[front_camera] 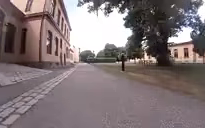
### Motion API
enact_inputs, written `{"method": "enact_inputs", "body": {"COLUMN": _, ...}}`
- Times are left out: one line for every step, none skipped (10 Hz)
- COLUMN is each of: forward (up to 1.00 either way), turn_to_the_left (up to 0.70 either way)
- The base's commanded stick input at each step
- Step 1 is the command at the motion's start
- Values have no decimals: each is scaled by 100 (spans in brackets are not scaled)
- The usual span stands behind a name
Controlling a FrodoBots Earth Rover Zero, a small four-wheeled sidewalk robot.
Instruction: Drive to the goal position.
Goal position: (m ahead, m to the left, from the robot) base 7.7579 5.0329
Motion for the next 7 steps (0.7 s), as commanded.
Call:
{"method": "enact_inputs", "body": {"forward": 85, "turn_to_the_left": 35}}
{"method": "enact_inputs", "body": {"forward": 85, "turn_to_the_left": 14}}
{"method": "enact_inputs", "body": {"forward": 85, "turn_to_the_left": 7}}
{"method": "enact_inputs", "body": {"forward": 85, "turn_to_the_left": 1}}
{"method": "enact_inputs", "body": {"forward": 85, "turn_to_the_left": 1}}
{"method": "enact_inputs", "body": {"forward": 85, "turn_to_the_left": 1}}
{"method": "enact_inputs", "body": {"forward": 85, "turn_to_the_left": 1}}
